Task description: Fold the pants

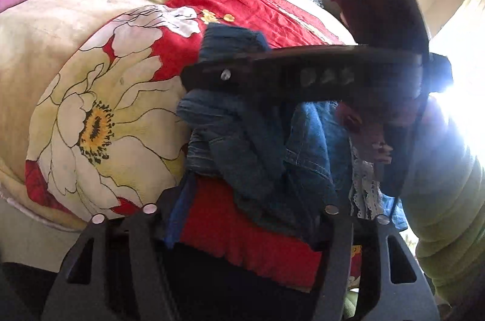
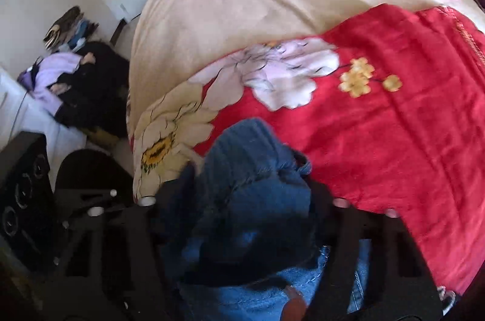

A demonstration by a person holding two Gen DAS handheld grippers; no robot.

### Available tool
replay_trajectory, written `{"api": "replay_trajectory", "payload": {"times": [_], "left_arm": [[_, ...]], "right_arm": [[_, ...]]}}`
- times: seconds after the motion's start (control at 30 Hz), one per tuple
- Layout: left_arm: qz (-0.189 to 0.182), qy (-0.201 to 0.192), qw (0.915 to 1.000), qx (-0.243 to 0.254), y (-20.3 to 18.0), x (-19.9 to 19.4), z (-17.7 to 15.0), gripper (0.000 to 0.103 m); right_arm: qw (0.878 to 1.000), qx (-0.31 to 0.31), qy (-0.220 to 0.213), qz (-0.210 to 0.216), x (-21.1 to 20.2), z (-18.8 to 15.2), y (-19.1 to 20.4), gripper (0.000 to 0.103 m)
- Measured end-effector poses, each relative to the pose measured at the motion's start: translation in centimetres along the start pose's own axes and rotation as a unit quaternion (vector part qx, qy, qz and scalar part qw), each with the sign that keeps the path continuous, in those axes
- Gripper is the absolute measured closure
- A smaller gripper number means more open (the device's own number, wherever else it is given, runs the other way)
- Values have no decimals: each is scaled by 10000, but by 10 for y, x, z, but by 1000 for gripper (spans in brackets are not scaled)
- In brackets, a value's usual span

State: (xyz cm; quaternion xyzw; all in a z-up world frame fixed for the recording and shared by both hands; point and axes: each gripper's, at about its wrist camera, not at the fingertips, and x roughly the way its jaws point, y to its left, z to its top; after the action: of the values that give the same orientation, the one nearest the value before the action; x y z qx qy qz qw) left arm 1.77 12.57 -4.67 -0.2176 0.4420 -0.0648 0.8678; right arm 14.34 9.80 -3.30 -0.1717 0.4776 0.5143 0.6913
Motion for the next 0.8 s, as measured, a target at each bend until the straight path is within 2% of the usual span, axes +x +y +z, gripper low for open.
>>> {"api": "replay_trajectory", "payload": {"times": [0.1,0.13,0.27,0.33,0.47,0.57,0.63,0.77,0.8], "left_arm": [[-47,-54,9999,72,-1,-2,-2,40],[-111,-75,9999,43,-1,-4,-2,36],[-432,-153,9989,-57,-4,-12,-1,25],[-680,-136,9976,-25,-10,-14,-1,24],[-899,-156,9958,113,-26,-13,2,24],[-1305,-91,9914,31,-40,-6,6,25],[-1596,11,9872,28,-55,-1,8,25],[-1890,27,9814,326,-90,3,10,27],[-1870,10,9814,438,-98,4,10,27]], "right_arm": [[9996,186,-161,135,-14,-2,-6,72],[9992,224,-253,195,-22,-4,-8,75],[9948,433,-751,527,-65,-20,-18,75],[9920,487,-966,651,-83,-29,-21,75],[9876,540,-1260,764,-110,-44,-27,75],[9843,581,-1470,783,-128,-56,-33,75],[9822,643,-1582,783,-139,-64,-38,72],[9786,701,-1808,694,-163,-84,-43,64],[9764,743,-1900,705,-171,-91,-45,53]]}}
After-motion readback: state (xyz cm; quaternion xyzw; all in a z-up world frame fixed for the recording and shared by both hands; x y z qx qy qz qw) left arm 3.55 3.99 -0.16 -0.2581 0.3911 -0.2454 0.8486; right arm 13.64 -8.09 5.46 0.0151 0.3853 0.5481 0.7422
